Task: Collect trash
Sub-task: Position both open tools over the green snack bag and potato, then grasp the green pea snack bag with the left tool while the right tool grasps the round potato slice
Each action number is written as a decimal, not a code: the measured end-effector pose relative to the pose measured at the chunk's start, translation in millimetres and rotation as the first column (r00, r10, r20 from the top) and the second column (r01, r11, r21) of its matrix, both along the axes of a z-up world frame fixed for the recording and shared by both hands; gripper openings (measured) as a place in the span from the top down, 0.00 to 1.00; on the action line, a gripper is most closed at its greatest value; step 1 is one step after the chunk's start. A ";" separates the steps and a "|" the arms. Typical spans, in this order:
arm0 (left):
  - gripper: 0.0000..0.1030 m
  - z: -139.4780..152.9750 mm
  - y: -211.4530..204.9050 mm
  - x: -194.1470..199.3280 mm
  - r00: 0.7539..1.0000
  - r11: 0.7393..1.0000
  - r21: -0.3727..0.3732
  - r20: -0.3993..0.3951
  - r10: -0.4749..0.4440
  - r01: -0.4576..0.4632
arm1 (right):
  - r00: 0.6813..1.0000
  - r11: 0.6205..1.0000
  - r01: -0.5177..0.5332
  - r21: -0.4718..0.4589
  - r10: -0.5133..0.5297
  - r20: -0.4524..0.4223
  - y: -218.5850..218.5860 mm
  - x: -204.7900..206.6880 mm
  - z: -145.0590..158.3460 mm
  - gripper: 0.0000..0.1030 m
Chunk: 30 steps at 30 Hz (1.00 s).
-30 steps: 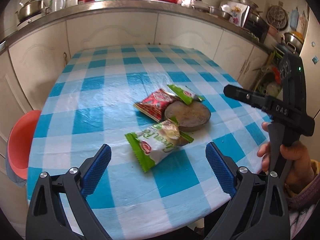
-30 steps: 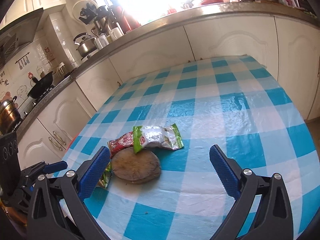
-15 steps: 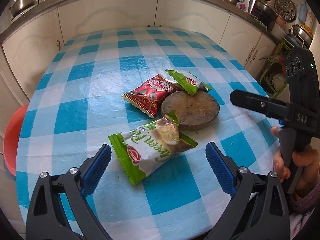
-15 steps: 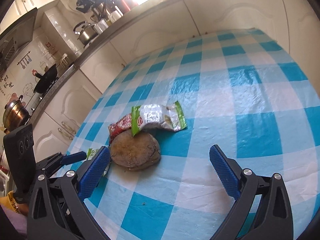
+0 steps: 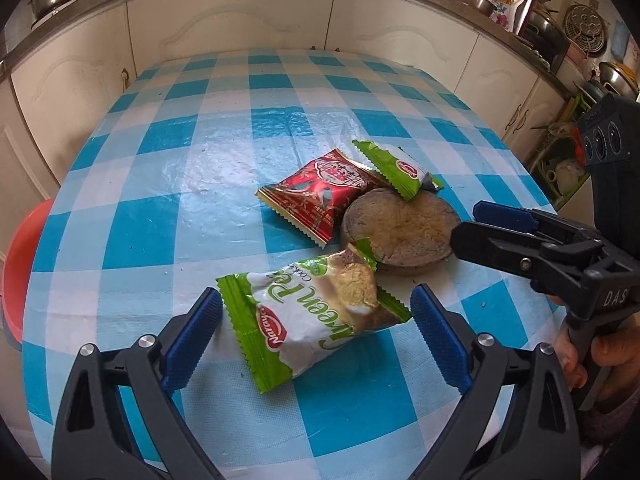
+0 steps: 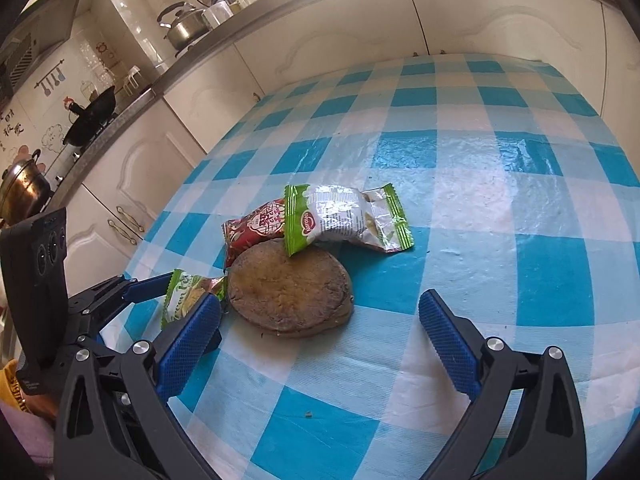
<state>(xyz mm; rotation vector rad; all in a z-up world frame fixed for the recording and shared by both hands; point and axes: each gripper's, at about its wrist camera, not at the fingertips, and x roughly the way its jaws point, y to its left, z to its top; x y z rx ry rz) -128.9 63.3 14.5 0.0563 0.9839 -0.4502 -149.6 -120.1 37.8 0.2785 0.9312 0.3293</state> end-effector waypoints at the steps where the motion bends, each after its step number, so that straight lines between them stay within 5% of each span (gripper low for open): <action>1: 0.08 -0.1 0.3 0.0 1.000 1.000 -0.004 0.002 0.001 -0.001 | 1.000 1.000 -0.004 -0.009 0.004 -0.004 2.8 1.1 -0.7 0.05; 17: 0.32 -0.3 12.9 0.9 0.997 0.999 -0.035 0.074 -0.012 0.015 | 1.000 0.988 -0.023 -0.152 0.020 -0.018 36.5 11.8 -2.6 0.04; 30: 0.35 -1.8 21.7 1.6 0.993 0.998 -0.041 0.107 -0.049 0.053 | 0.998 0.968 -0.049 -0.245 0.039 -0.044 51.9 24.8 -5.3 0.03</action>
